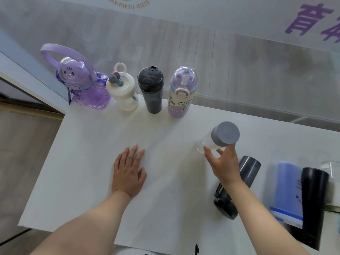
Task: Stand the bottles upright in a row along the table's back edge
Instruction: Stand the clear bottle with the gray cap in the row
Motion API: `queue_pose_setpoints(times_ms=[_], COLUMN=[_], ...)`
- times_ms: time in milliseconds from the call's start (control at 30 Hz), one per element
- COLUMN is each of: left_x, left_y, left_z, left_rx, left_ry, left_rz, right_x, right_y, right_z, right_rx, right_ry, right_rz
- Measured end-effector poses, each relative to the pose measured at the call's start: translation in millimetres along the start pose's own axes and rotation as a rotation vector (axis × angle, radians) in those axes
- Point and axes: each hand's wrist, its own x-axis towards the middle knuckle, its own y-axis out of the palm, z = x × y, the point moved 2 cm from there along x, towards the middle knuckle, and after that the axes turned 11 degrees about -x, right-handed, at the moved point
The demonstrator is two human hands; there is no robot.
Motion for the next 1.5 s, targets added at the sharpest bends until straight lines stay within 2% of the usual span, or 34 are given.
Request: queue_pose_setpoints(times_ms=[500, 867, 1100, 1400, 1500], left_x=[1.1, 0.9, 2.7, -0.2, 1.0], left_y=[-0.5, -0.5, -1.7, -4.5, -5.8], left_z=[-0.3, 0.8, -0.3, 1.4, 1.7], left_rx=[0.003, -0.006, -0.008, -0.044, -0.108], left_ry=[0.011, 0.012, -0.006, -0.009, -0.013], left_rz=[-0.001, 0.006, 0.039, 0.042, 0.033], right_x=[110.8, 122.8, 80.1, -35.8, -68.4], right_y=[9.5, 11.1, -6.8, -35.2, -46.8], right_z=[32.1, 31.6, 11.1, -21.1, -37.7], right_rx=[-0.046, -0.131, -0.169, -0.291, -0.323], right_ry=[-0.039, -0.009, 0.041, 0.059, 0.100], right_rz=[-0.135, -0.081, -0.039, -0.036, -0.081])
